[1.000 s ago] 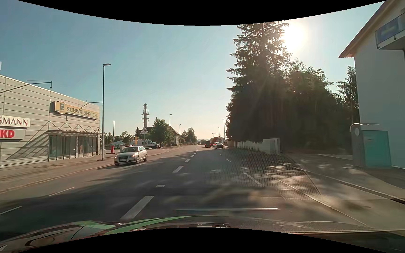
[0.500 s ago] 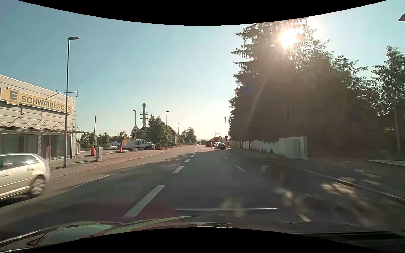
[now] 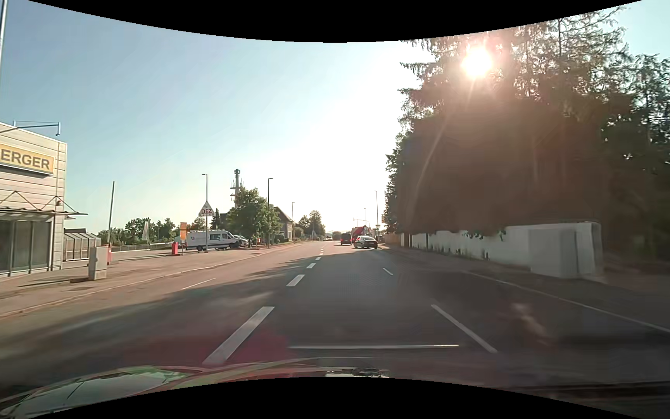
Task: Follow the waypoints while adhering to traffic rules and regulations
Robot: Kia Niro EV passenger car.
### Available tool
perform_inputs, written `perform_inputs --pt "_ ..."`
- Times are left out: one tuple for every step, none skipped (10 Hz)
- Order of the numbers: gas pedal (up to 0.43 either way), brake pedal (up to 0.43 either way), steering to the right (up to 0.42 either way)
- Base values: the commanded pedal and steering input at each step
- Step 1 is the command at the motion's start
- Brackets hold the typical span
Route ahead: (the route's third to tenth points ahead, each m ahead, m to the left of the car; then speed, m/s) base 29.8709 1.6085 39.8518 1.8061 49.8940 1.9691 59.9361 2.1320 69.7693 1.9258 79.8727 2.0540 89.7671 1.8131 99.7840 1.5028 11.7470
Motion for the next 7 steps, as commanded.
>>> perform_inputs --pt "0.0 0.0 -0.003" --pt "0.0 0.0 -0.003" --pt "0.0 0.0 -0.003" --pt "0.0 0.0 -0.004" --pt "0.0 0.0 -0.005" --pt "0.0 0.012 -0.007" --pt "0.0 0.037 -0.007"
